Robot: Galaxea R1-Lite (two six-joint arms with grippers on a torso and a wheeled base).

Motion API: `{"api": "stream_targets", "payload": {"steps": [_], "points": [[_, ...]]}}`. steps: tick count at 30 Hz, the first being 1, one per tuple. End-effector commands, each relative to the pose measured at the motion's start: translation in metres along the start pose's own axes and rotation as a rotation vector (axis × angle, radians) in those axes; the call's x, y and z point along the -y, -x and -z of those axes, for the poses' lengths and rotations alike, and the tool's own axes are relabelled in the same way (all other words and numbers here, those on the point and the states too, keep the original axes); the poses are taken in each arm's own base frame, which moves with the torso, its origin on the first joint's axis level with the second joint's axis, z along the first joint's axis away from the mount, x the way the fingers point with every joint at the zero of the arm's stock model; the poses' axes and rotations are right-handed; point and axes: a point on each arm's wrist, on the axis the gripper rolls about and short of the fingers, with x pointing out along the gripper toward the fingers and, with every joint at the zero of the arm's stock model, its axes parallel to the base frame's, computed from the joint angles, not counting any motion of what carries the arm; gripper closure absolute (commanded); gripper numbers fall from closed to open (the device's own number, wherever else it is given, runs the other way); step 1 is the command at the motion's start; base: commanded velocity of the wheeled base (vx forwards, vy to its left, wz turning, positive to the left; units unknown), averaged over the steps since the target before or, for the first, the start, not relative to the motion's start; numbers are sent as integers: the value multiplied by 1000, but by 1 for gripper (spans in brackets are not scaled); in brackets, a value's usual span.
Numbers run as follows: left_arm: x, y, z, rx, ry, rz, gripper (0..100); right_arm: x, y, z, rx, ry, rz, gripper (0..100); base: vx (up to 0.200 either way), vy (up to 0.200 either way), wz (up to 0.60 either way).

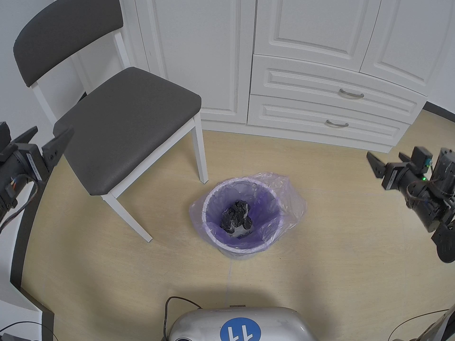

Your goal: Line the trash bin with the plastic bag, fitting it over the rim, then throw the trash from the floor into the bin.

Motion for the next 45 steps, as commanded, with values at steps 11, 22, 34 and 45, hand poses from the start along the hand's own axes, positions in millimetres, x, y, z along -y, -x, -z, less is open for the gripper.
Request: {"api": "stream_targets", "payload": {"steps": [11, 22, 34, 45], "points": [[-1, 34, -97, 194, 2, 88, 0, 2, 68, -163, 288, -92, 20, 0, 0, 0, 0], [1, 107, -96, 128, 73, 110, 0, 32, 136, -145, 308, -106, 219, 0, 0, 0, 0], [3, 211, -57, 107, 106, 92, 0, 49, 238, -108, 371, -89, 364, 0, 0, 0, 0], [3, 277, -31, 188, 109, 1, 0, 50, 309, -76, 371, -72, 373, 0, 0, 0, 0]]}}
